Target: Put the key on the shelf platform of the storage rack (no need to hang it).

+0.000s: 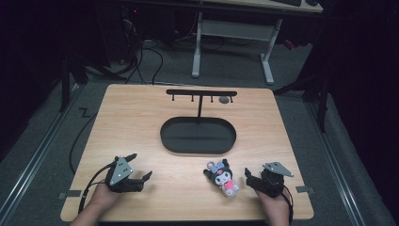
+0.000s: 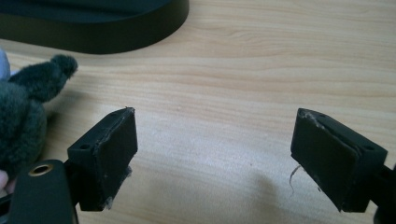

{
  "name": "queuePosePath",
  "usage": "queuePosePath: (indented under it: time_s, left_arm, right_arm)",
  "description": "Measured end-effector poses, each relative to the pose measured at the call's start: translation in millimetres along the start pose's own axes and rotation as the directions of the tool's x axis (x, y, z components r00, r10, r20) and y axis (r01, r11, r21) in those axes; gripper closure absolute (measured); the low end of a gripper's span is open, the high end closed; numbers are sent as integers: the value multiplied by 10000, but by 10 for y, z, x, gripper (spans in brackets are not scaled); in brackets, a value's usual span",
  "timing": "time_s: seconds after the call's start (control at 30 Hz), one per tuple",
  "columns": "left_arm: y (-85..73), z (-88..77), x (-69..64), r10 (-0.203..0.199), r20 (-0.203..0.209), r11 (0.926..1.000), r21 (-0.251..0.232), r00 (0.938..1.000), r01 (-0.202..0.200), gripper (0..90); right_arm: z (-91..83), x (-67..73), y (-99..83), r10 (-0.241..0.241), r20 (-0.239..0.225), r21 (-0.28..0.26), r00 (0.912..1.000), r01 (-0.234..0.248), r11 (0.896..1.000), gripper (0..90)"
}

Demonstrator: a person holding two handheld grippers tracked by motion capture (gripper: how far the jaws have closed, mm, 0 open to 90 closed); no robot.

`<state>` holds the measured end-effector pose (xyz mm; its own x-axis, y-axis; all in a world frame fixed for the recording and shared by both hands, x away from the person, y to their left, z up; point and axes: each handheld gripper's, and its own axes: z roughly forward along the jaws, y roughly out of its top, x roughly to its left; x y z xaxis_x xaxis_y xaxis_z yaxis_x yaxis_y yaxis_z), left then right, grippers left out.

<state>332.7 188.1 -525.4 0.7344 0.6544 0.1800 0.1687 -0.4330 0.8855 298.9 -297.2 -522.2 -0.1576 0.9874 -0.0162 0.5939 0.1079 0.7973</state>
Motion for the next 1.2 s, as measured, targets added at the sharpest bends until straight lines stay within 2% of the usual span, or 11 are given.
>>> queuePosePath:
  time_s: [0.07, 0.17, 0.23, 0.33, 0.43, 0.47, 0.6, 0.73, 0.87, 1.03, 1.2]
  left_arm:
    - [-2, -3, 1, 11, 31, 10000, -35, 10000, -11, 154]
    - [9, 24, 17, -199, 10, 9998, 74, 9998, 199, 154]
    - [10, 27, 15, -177, 30, 9998, 65, 9998, 177, 154]
    - [10, 19, 11, -105, 45, 9999, 84, 9999, 105, 154]
    - [8, 11, 6, -54, 49, 10000, 53, 10000, 54, 154]
    - [7, 10, 4, -44, 67, 10000, 44, 10000, 43, 154]
    - [8, 15, 11, -94, 80, 10000, 31, 9999, 94, 154]
    - [10, 19, 15, -115, 95, 9999, 51, 9999, 115, 154]
    - [10, 17, 10, -70, 112, 10000, 60, 9999, 69, 154]
    - [10, 16, 10, -67, 117, 10000, 70, 9999, 67, 154]
    - [9, 18, 8, -49, 101, 10000, 54, 9999, 49, 154]
  right_arm:
    - [-5, 3, 12, -12, -2, -83, 10000, 12, 10000, 144]
    - [-25, 4, 17, 40, -314, -245, 9995, -48, 9997, 137]
    - [-33, 8, 14, 60, -406, -217, 9992, -69, 9997, 124]
    - [-40, 12, 13, -19, -404, -305, 9992, 7, 9995, 112]
    - [-47, 15, 15, 105, -278, -330, 9996, -114, 9994, 55]
    - [-53, 20, 11, 198, -222, -577, 9996, -211, 9981, 37]
    - [-70, 35, 18, 195, -233, -737, 9995, -212, 9971, 35]
    - [-75, 46, 43, 304, -367, -558, 9989, -324, 9979, 29]
    - [-59, 57, 53, 291, -490, -50, 9984, -294, 9996, 12]
    - [-110, 77, 110, -100, -364, 287, 9993, 111, 9995, 0]
    - [-172, 32, 165, 47, -497, 620, 9988, -16, 9981, 0]
